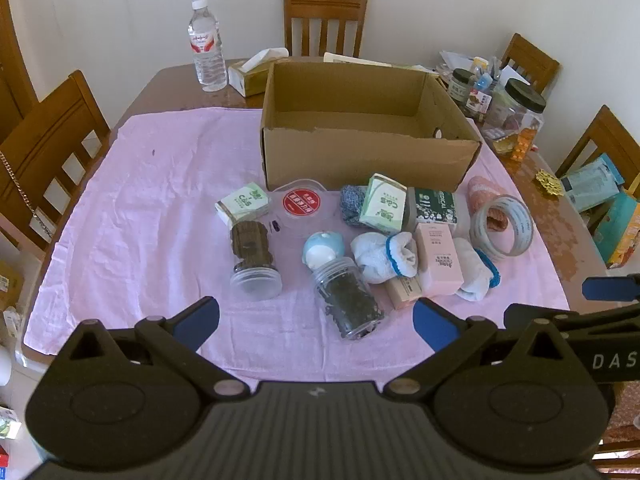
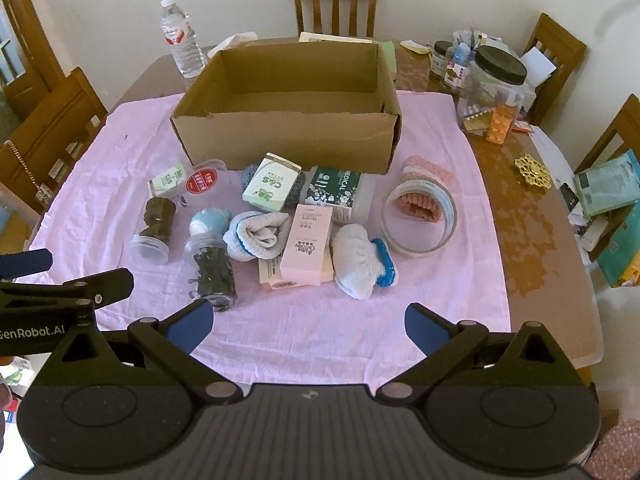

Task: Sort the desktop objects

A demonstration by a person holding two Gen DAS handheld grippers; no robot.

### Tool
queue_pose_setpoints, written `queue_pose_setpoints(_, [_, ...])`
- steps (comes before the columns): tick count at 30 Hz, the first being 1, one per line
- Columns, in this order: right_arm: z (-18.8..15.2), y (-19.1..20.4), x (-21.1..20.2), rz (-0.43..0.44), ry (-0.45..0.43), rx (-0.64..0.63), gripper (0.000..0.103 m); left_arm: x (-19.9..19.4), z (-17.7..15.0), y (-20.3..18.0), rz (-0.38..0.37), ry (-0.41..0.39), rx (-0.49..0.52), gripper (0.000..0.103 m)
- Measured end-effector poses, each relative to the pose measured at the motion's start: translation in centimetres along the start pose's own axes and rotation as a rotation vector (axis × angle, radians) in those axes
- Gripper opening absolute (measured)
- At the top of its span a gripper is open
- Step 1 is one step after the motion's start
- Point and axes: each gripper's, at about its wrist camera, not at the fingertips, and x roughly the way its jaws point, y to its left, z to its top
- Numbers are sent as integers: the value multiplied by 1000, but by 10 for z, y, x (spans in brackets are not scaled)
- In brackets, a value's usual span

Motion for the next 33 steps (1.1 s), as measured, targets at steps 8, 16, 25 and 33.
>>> queue_pose_setpoints(8, [2, -11, 6, 41, -6, -19, 103, 2, 1, -10, 12, -9, -16, 102])
queue_pose_setpoints(16, [5, -28, 10, 97, -47, -28, 103, 7, 1, -14, 3, -8, -4, 102])
queue_pose_setpoints(25, [9, -32, 7, 131, -121, -79, 103, 17, 0, -4, -32, -24, 69, 102])
queue_pose_setpoints(33, [8, -24, 16, 119, -140, -39, 103, 35, 5, 24, -109, -43, 149, 102])
